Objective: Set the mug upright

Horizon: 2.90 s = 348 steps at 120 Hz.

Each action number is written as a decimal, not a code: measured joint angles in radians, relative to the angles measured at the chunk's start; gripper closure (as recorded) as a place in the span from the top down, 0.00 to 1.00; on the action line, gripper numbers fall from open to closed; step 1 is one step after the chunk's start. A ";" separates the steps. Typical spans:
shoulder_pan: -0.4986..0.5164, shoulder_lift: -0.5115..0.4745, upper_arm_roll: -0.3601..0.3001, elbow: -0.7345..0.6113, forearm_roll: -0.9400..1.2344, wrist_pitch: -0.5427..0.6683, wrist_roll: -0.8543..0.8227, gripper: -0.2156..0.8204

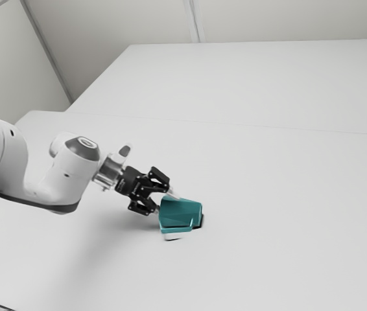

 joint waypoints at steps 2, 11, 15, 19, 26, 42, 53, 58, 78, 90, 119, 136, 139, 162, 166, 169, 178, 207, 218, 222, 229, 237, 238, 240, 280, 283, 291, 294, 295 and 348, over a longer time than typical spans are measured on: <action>0.000 0.003 0.000 0.004 -0.002 -0.001 0.001 0.48; 0.004 0.011 0.000 0.014 -0.008 -0.003 0.005 0.41; 0.005 0.011 0.000 0.017 -0.010 -0.004 0.006 0.35; 0.005 0.011 0.000 0.020 -0.011 -0.005 0.008 0.30; 0.006 0.013 0.000 0.024 -0.013 -0.007 0.010 0.22; 0.006 0.018 -0.001 0.026 -0.023 -0.009 0.013 0.13; 0.005 0.022 -0.003 0.026 -0.027 -0.009 0.014 0.10; 0.005 0.023 -0.004 0.028 -0.028 -0.009 0.014 0.08; -0.001 0.023 -0.006 0.044 -0.027 -0.009 0.014 0.06; -0.001 0.019 -0.006 0.054 -0.023 -0.010 0.012 0.05; -0.002 0.001 -0.015 0.077 -0.001 -0.011 0.006 0.04; 0.003 -0.018 -0.013 0.119 0.075 -0.023 0.000 0.04; 0.006 -0.020 -0.012 0.133 0.099 -0.030 -0.002 0.04; 0.027 -0.008 -0.011 0.235 0.340 -0.074 -0.037 0.04; 0.025 0.007 -0.011 0.262 0.384 -0.078 -0.045 0.04; 0.019 0.023 -0.012 0.289 0.416 -0.081 -0.051 0.04; -0.024 0.072 -0.013 0.374 0.520 -0.088 -0.067 0.04; -0.104 0.159 -0.013 0.498 0.785 -0.129 -0.114 0.04; -0.117 0.166 -0.013 0.503 0.874 -0.151 -0.130 0.04; -0.124 0.173 -0.013 0.510 0.901 -0.157 -0.136 0.04; -0.137 0.191 -0.013 0.520 0.944 -0.164 -0.145 0.04; -0.151 0.213 -0.013 0.539 0.996 -0.169 -0.156 0.04; -0.152 0.215 -0.013 0.541 1.002 -0.170 -0.157 0.04; -0.154 0.219 -0.013 0.545 1.014 -0.171 -0.159 0.04; -0.197 0.275 -0.013 0.573 1.207 -0.183 -0.196 0.04; -0.198 0.276 -0.013 0.573 1.213 -0.182 -0.198 0.04; -0.202 0.278 -0.013 0.573 1.223 -0.182 -0.202 0.08; -0.203 0.278 -0.012 0.573 1.225 -0.182 -0.203 0.13; -0.203 0.278 -0.012 0.573 1.226 -0.182 -0.204 0.15; -0.208 0.175 -0.008 0.573 1.231 -0.179 -0.213 0.71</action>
